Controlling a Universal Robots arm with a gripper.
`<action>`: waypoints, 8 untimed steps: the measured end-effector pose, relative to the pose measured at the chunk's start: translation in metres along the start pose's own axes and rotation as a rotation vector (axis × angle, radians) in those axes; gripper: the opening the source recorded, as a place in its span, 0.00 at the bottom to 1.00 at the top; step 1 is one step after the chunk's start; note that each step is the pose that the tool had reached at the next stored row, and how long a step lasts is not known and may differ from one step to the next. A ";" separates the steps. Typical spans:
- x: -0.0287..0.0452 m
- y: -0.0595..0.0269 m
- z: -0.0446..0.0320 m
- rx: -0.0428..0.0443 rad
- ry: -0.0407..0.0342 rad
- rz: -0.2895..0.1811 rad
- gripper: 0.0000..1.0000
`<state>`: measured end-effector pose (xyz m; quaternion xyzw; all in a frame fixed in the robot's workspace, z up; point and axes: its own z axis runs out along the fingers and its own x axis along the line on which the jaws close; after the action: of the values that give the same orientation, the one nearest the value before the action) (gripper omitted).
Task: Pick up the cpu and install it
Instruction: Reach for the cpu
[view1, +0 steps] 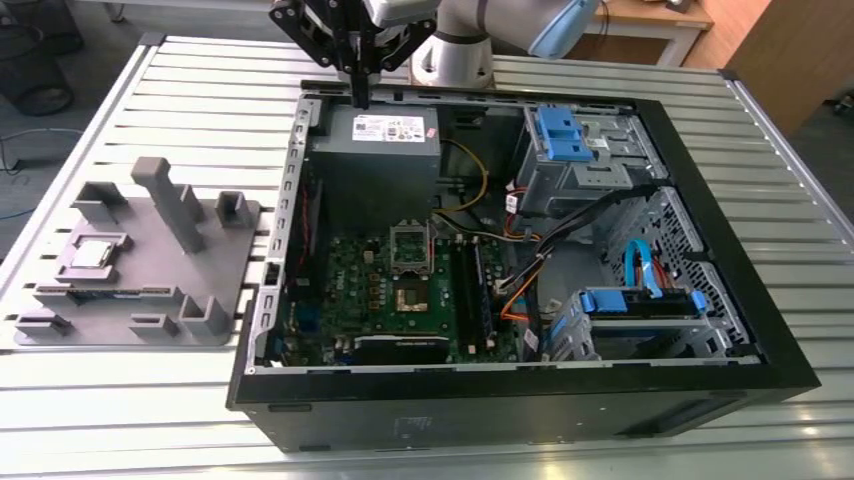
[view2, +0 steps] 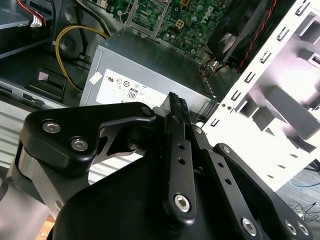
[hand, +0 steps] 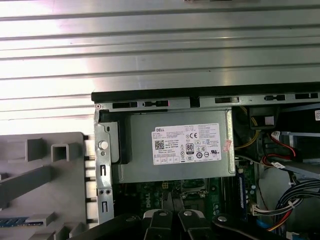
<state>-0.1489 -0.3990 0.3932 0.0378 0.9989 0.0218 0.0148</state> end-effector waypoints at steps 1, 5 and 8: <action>0.0002 0.0000 0.0000 0.0000 0.0000 0.000 0.11; 0.0017 -0.0001 0.0000 0.0000 0.0000 0.000 0.11; 0.0025 -0.0002 -0.0001 0.0000 0.0000 0.000 0.11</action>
<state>-0.1515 -0.3990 0.3932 0.0378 0.9989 0.0219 0.0148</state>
